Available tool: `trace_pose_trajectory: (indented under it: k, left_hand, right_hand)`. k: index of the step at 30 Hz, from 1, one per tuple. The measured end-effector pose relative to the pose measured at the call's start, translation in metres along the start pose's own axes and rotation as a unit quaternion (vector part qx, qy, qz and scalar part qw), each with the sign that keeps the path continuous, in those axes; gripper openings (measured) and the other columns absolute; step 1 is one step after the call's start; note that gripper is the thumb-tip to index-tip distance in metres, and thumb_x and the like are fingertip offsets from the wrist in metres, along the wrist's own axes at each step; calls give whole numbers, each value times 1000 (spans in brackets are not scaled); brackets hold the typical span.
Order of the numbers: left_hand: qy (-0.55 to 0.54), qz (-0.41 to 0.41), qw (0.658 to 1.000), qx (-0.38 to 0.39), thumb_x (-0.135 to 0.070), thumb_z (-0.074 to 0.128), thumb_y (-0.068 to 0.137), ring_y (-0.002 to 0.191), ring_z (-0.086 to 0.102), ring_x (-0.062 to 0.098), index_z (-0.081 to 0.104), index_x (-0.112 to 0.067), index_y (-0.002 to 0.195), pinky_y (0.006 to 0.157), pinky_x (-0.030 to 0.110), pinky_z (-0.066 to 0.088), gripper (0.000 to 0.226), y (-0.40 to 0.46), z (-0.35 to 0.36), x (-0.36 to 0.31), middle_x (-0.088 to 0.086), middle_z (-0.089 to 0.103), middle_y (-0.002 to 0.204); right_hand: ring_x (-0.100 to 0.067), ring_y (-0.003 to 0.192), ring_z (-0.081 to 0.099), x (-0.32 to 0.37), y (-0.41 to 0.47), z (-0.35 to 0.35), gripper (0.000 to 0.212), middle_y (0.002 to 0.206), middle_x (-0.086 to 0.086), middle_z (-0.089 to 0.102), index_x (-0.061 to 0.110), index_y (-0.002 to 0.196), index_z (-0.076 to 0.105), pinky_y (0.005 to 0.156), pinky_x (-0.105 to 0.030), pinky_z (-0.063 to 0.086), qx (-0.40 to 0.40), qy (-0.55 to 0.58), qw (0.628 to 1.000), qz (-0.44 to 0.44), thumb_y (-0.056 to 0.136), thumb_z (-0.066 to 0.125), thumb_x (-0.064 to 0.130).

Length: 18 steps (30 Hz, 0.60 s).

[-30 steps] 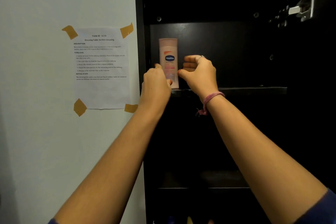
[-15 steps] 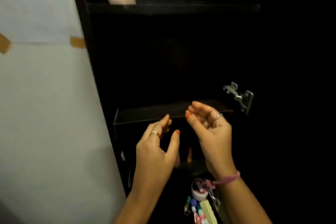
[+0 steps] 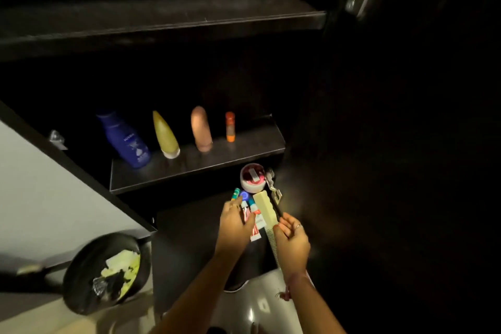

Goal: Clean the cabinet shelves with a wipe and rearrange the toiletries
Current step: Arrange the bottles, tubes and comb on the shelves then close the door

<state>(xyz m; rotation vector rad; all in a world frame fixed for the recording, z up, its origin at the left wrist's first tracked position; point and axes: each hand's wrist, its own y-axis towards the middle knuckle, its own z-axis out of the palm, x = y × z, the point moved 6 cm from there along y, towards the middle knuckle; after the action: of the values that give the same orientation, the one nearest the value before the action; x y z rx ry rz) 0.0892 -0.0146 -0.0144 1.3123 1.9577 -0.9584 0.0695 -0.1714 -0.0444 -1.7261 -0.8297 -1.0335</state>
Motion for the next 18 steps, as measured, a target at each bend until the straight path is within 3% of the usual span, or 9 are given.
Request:
trace_pose_trajectory:
  k: [2,4,8,11,14,16,18]
  left_hand:
    - [1,-10,1000,-5,-21,63,86,123,47,25,39,-4,136,107,34,37,58,31,9,5,14,44,134]
    - [32,-15,999,-16,-28,65,84,123,44,28,42,0,131,105,36,37,60,65,17,9,16,45,131]
    - [135,-28,989,52,-51,66,76,98,60,28,63,-4,98,89,40,49,51,119,45,11,14,65,102]
    - [166,-52,981,90,-58,65,70,111,56,28,59,-12,116,94,41,48,65,137,66,20,12,60,120]
    - [196,-52,977,59,-59,61,74,129,40,33,35,-6,138,106,43,40,87,146,74,27,18,41,141]
    - [195,-56,978,40,-53,62,73,128,42,32,33,-5,139,105,43,41,86,151,71,34,18,41,141]
    - [180,-56,981,48,-46,67,68,119,51,30,48,-8,127,99,42,46,73,152,67,36,14,53,129]
  right_hand:
    - [-11,91,60,-14,8,8,33,106,-3,66,12,117,60,93,-32,52,13,-35,999,9,84,59,9]
    - [-16,102,59,-22,13,17,36,114,-6,64,10,121,59,99,-37,48,17,-78,997,-12,85,62,11]
    - [-20,117,55,-35,21,40,35,126,-7,58,8,122,59,104,-36,44,22,-143,988,-62,87,64,11]
    - [-20,115,57,-54,22,53,37,128,-7,57,8,122,58,102,-35,47,36,-119,992,-32,86,65,9]
    - [-21,113,58,-67,22,58,33,126,-7,59,8,119,60,103,-38,46,36,-128,991,-30,87,63,6]
    - [-20,110,60,-72,23,57,31,125,-7,59,9,117,61,102,-37,47,43,-139,989,-30,87,63,5]
    - [-21,111,60,-76,24,56,31,126,-7,59,9,118,61,101,-38,48,49,-152,987,-28,87,62,5]
